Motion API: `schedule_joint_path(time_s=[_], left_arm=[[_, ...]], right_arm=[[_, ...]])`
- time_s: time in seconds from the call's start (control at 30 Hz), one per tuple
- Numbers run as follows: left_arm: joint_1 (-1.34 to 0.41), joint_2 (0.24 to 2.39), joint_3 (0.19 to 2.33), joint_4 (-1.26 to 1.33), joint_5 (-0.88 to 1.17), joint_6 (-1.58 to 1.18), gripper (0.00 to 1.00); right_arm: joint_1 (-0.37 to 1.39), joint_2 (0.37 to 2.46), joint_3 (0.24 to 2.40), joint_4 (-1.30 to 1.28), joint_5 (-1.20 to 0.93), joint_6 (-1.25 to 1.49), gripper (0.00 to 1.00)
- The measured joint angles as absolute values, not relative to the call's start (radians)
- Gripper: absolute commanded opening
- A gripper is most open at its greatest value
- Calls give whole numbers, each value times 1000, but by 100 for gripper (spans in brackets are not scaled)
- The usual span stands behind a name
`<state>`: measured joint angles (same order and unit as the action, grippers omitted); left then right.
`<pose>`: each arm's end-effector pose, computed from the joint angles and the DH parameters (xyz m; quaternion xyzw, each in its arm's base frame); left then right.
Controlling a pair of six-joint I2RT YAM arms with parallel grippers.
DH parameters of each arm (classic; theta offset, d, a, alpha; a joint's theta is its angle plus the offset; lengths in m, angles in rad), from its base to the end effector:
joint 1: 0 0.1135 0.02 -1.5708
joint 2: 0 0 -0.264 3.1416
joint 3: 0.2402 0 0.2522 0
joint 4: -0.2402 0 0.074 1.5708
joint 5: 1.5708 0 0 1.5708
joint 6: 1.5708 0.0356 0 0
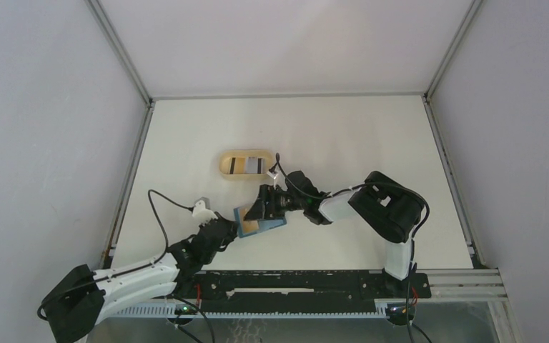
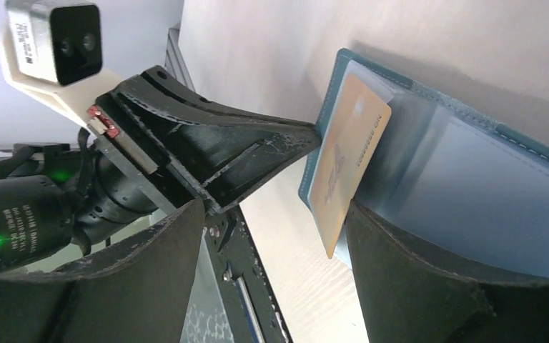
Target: Take the credit cards out of the card holder
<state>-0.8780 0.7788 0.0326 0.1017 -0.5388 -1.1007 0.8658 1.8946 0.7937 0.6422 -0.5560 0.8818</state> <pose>0.1011 -0.0932 0.1139 -0.2140 0.8438 -0.2291 0.4355 0.2202 0.2878 0.1264 -0.1383 0.8179 0.5388 0.1471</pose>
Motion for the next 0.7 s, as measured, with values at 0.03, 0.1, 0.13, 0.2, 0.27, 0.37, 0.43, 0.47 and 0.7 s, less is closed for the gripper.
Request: schedule_joint_path(time_s=[0.03,0.1,0.13,0.2,0.27,0.37,0.43,0.47,0.7], left_arm=[[-878,775,29,102,-539,-1101,0],[-878,767,27,100,-539,-1101,0],[-878,764,27,99,-540,-1101,0],[-878,761,27,94,-545,-1101,0],[-878,756,27,87,-549,-1100,0],[-878,749,27,78,-553,-1100,0],[-877,741,27,71,-559,-1100,0],[-877,740,27,66,-566,-1100,0],[-875,739,27,57,-592,-1099,0]], right_arm=[[866,1895,794,652,-559,884,80],[869,1895,793,679,-564,893,80],[871,1897,793,690,-564,897,80],[873,1909,793,716,-567,904,80],[874,1931,793,733,-567,908,80],[876,1962,796,727,-561,904,81],[880,1966,814,699,-556,893,81],[884,1966,829,678,-551,883,81],[898,1972,883,606,-527,849,81]])
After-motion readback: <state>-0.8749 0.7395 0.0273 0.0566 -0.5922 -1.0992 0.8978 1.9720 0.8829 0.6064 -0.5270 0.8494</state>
